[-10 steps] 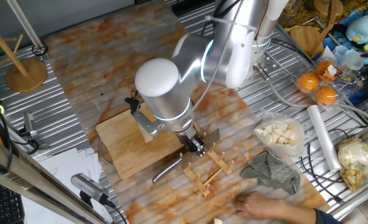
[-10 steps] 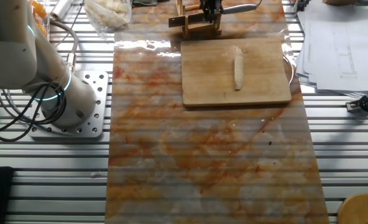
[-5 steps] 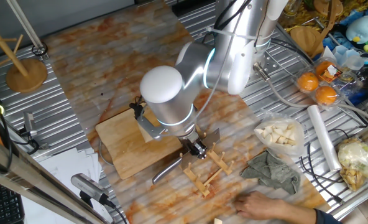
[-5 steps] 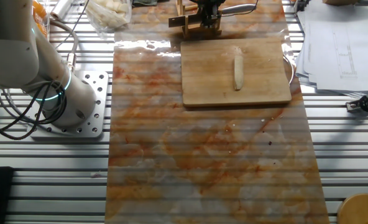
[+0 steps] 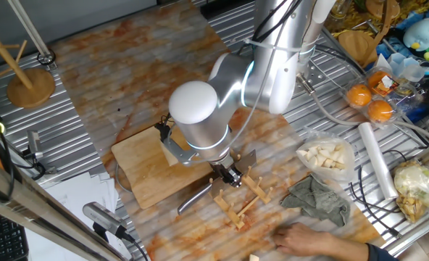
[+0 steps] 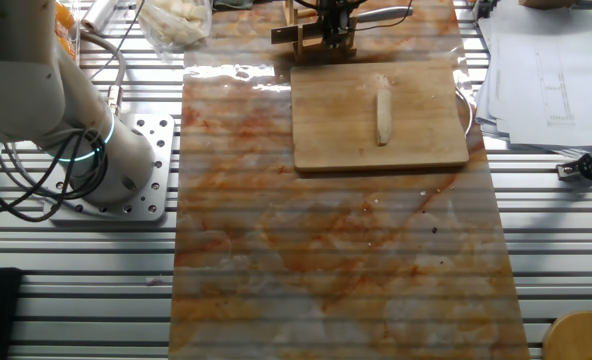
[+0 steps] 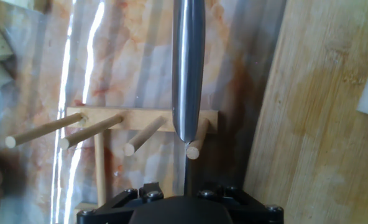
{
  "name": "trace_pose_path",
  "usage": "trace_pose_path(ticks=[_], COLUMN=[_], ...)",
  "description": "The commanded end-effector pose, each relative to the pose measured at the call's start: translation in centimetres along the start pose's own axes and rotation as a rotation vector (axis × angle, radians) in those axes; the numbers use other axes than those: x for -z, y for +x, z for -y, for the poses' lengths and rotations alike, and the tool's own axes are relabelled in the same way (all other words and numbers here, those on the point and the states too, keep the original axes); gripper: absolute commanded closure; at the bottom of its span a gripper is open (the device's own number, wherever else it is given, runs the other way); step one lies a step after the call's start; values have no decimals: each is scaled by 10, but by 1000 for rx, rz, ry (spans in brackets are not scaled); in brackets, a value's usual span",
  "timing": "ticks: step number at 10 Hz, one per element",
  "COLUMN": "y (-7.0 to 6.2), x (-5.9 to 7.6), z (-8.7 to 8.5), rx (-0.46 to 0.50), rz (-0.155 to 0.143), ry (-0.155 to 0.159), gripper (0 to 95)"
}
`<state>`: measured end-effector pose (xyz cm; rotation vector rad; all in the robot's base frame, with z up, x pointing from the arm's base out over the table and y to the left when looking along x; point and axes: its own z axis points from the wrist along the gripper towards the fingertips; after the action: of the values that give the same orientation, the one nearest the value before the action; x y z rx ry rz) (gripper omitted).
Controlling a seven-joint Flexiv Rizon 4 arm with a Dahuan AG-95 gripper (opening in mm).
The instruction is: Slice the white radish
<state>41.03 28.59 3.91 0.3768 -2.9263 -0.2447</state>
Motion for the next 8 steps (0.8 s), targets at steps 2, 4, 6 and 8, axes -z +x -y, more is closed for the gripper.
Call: trace_pose_path(ticks=[2, 4, 6, 8], y=[0, 0, 0, 0], x=[-2, -2, -4, -4], z=[1, 1, 1, 1], rx=[7, 11, 11, 12], rz=[11, 13, 13, 13], ry=[7, 9, 13, 15], gripper=[570, 570, 760, 760])
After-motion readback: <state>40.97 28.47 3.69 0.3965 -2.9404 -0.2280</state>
